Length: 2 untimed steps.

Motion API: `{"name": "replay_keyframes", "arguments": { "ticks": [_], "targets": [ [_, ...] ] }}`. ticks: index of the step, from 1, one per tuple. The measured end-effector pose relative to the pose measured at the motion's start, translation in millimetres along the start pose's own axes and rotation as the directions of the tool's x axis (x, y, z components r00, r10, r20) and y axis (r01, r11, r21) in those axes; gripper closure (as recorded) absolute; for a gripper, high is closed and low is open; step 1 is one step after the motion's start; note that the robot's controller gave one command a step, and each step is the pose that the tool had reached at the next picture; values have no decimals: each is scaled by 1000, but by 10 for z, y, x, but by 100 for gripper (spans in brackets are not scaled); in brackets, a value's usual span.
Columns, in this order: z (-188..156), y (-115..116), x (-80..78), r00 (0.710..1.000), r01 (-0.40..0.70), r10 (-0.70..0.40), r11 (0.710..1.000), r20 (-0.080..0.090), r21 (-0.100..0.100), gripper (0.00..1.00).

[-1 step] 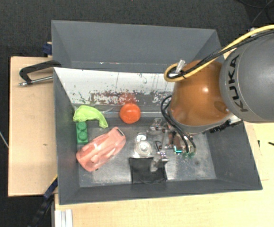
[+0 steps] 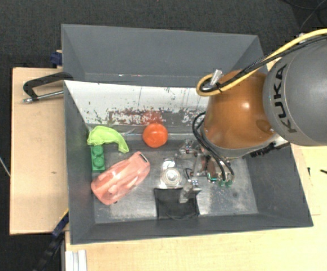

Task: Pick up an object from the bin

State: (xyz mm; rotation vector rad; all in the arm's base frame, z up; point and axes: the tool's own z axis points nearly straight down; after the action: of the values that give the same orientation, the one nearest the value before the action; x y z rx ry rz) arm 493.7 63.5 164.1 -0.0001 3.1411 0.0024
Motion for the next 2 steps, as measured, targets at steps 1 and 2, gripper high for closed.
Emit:
{"name": "replay_keyframes", "arguments": {
  "ticks": [1, 2],
  "targets": [
    [835, 116, -212, 997, 64, -64, 998, 35, -2, 100],
    [872, 116, -144, 998, 67, -67, 998, 11, -1, 0]
  ]
}}
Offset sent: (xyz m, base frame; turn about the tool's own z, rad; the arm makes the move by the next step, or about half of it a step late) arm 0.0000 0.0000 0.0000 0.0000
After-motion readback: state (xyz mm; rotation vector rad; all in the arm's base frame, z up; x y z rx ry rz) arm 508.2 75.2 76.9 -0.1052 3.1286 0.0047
